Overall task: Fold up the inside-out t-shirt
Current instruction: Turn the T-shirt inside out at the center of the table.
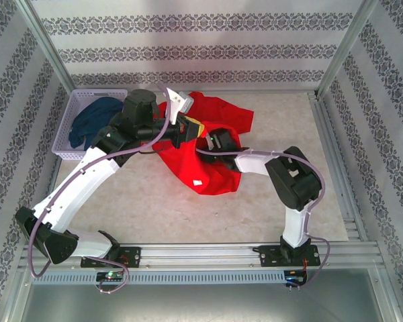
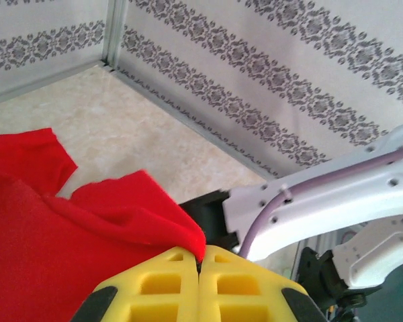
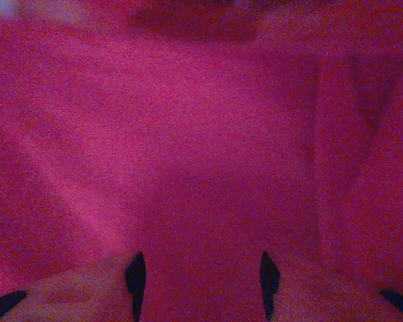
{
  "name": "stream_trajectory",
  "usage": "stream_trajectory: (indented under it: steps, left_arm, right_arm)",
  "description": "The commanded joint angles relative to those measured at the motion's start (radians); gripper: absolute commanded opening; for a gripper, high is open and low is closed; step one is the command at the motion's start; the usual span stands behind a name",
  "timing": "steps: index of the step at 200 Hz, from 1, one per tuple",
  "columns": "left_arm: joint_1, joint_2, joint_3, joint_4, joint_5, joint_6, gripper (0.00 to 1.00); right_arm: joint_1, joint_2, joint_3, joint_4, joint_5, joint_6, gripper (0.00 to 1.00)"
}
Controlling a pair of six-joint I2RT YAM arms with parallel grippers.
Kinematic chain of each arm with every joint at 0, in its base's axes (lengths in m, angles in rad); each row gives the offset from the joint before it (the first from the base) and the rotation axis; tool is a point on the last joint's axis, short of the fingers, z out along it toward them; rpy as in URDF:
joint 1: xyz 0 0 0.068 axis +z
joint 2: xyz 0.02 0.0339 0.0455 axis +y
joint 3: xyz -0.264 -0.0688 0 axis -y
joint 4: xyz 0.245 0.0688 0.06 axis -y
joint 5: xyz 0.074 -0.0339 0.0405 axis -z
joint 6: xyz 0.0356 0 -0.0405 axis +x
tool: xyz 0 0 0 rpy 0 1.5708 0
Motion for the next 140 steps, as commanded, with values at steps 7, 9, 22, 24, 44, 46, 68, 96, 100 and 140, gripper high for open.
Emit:
stream_trajectory:
  steps: [7, 9, 22, 24, 44, 46, 68, 96, 100, 140]
  left_arm:
    - [0.008, -0.024, 0.071, 0.106, 0.03, -0.056, 0.0]
    - [0.008, -0.022, 0.075, 0.105, 0.029, -0.057, 0.0]
    - [0.008, -0.007, 0.099, 0.094, 0.032, -0.062, 0.0]
    - [0.008, -0.004, 0.103, 0.092, 0.031, -0.062, 0.0]
    - [0.008, 0.007, 0.111, 0.089, 0.042, -0.065, 0.0]
    - [0.008, 0.008, 0.111, 0.089, 0.042, -0.066, 0.0]
    - [0.008, 0.01, 0.113, 0.094, 0.054, -0.074, 0.0]
    - [0.008, -0.005, 0.125, 0.1, 0.046, -0.071, 0.0]
    - [0.008, -0.007, 0.128, 0.101, 0.044, -0.07, 0.0]
    - [0.008, -0.007, 0.171, 0.127, 0.019, -0.082, 0.0]
  right_arm:
    - [0.029, 0.053, 0.062, -0.068, 0.092, -0.05, 0.52]
    - [0.03, 0.056, 0.066, -0.07, 0.093, -0.053, 0.53]
    - [0.044, 0.074, 0.1, -0.098, 0.104, -0.076, 0.54]
    - [0.046, 0.077, 0.105, -0.103, 0.107, -0.079, 0.54]
    - [0.061, 0.101, 0.154, -0.146, 0.12, -0.105, 0.58]
    - [0.062, 0.102, 0.159, -0.15, 0.121, -0.105, 0.59]
    - [0.061, 0.136, 0.219, -0.21, 0.117, -0.115, 0.7]
    - [0.062, 0.177, 0.292, -0.288, 0.108, -0.12, 0.85]
    - [0.061, 0.183, 0.305, -0.297, 0.107, -0.121, 0.88]
    - [0.063, 0.26, 0.428, -0.408, 0.088, -0.106, 0.94]
